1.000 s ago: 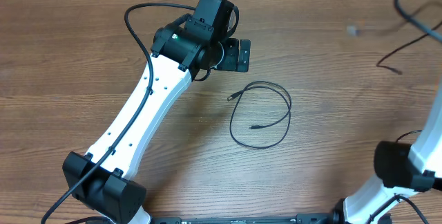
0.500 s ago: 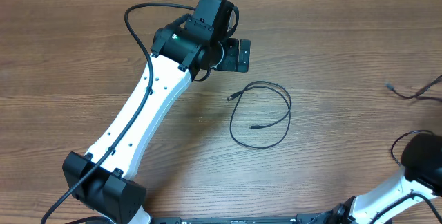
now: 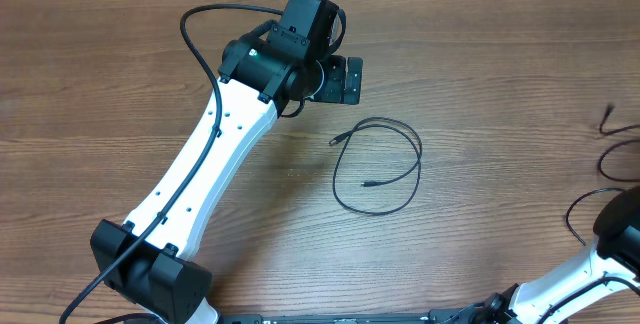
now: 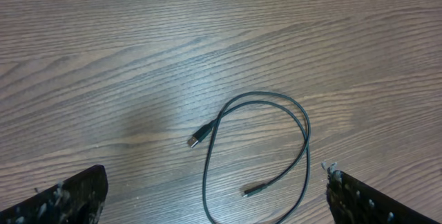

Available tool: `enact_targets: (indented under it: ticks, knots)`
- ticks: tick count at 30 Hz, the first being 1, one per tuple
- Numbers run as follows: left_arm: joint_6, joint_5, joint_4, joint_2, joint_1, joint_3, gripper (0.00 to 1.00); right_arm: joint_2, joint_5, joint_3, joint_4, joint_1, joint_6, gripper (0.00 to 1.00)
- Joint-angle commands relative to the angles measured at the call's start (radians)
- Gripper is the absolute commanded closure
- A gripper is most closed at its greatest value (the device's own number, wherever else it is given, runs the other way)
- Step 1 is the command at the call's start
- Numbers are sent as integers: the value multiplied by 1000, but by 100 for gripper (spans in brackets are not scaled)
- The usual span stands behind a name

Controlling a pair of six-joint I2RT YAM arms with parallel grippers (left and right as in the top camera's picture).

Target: Untangle cables

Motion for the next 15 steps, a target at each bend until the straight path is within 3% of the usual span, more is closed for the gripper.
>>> enact_targets:
  ticks: [1,11,15]
  knots:
    - [-13,8,1,-17,0,15,0,6,-17,-46,24,3,5,96]
    - [-13,8,1,-17,0,15,0,8,-66,-199,129,3,5,96]
    - [-13,8,1,-17,0,15,1,8,-69,-247,161,3,5,87]
